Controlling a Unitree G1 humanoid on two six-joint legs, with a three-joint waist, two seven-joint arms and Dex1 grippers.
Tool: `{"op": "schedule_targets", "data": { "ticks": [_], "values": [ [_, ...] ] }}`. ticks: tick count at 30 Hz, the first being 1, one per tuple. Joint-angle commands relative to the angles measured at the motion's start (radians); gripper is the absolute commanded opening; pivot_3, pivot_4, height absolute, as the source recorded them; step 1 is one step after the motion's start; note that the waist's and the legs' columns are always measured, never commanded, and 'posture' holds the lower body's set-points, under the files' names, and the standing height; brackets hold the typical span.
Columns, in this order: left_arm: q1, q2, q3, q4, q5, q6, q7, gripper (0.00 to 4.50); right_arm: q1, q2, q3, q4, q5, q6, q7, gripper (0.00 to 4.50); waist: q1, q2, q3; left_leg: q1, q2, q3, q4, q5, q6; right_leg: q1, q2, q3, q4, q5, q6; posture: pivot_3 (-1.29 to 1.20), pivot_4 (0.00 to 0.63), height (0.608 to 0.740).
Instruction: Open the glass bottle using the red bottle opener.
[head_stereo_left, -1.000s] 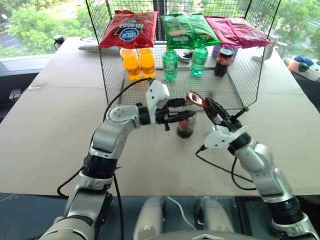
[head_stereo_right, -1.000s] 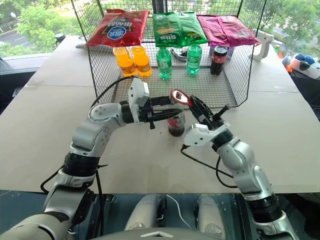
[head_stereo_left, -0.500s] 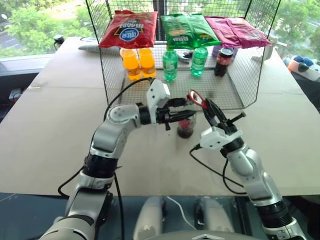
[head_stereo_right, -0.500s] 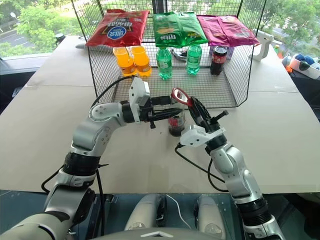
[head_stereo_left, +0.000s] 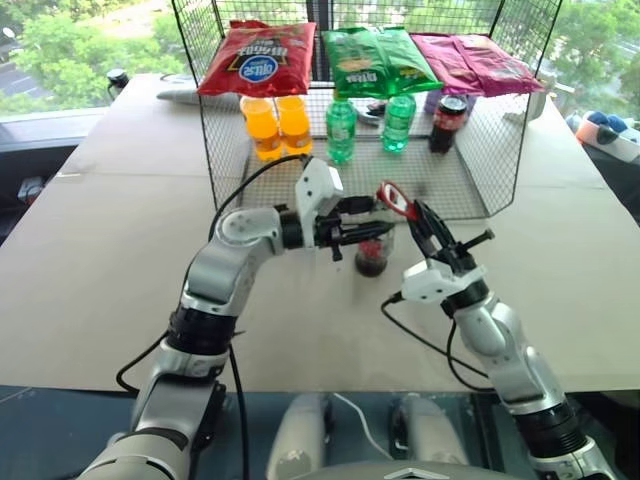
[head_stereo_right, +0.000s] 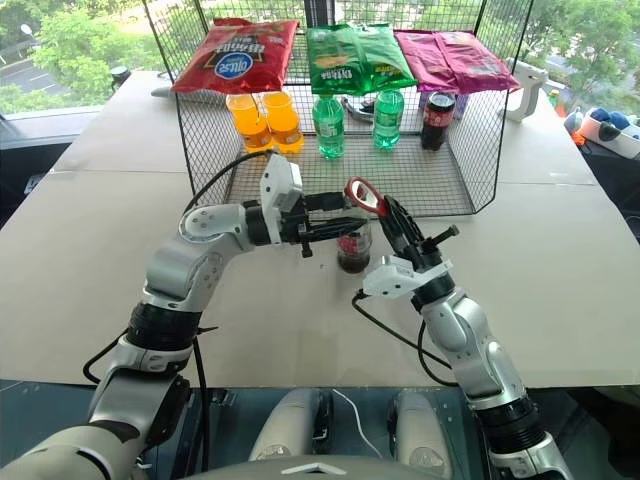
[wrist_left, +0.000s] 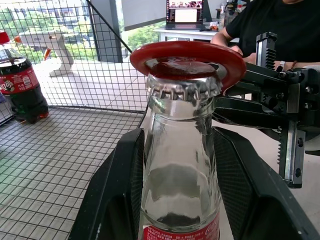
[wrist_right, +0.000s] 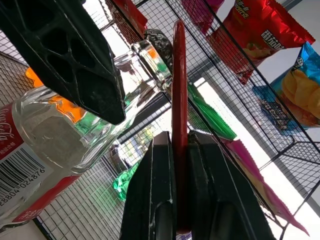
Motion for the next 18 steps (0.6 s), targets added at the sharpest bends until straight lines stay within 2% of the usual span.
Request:
{"op": "schedule_targets", "data": {
  "ticks": [1, 11, 18],
  "values": [
    [-0.023, -0.003, -0.019, -0.016, 0.001, 0.001, -0.003, 1.56, -0.002, 0.010, 0.046, 0.044, -0.024, -0.028, -0.013, 0.00, 0.000, 0.000, 0.000, 0.000, 0.000, 0.000, 0.000, 0.000, 0.000, 0.000, 0.000, 0.000, 0.000, 0.000, 0.000, 0.00, 0.150, 0.740],
    [-0.028, 0.000, -0.024, -0.019, 0.003, 0.009, -0.006, 1.56, -0.037, 0.052, 0.087, 0.129, -0.070, -0.035, -0.076, 0.00, -0.002, 0.000, 0.000, 0.001, 0.000, 0.000, 0.000, 0.000, 0.000, 0.000, 0.000, 0.000, 0.000, 0.000, 0.000, 0.00, 0.150, 0.740],
    [-0.030, 0.001, -0.030, -0.015, 0.009, 0.004, -0.011, 1.56, -0.030, 0.000, 0.065, 0.058, -0.082, -0.005, -0.009, 0.00, -0.001, 0.000, 0.000, 0.001, 0.000, 0.000, 0.000, 0.000, 0.000, 0.000, 0.000, 0.001, 0.000, 0.000, 0.000, 0.00, 0.150, 0.740]
  ]
}}
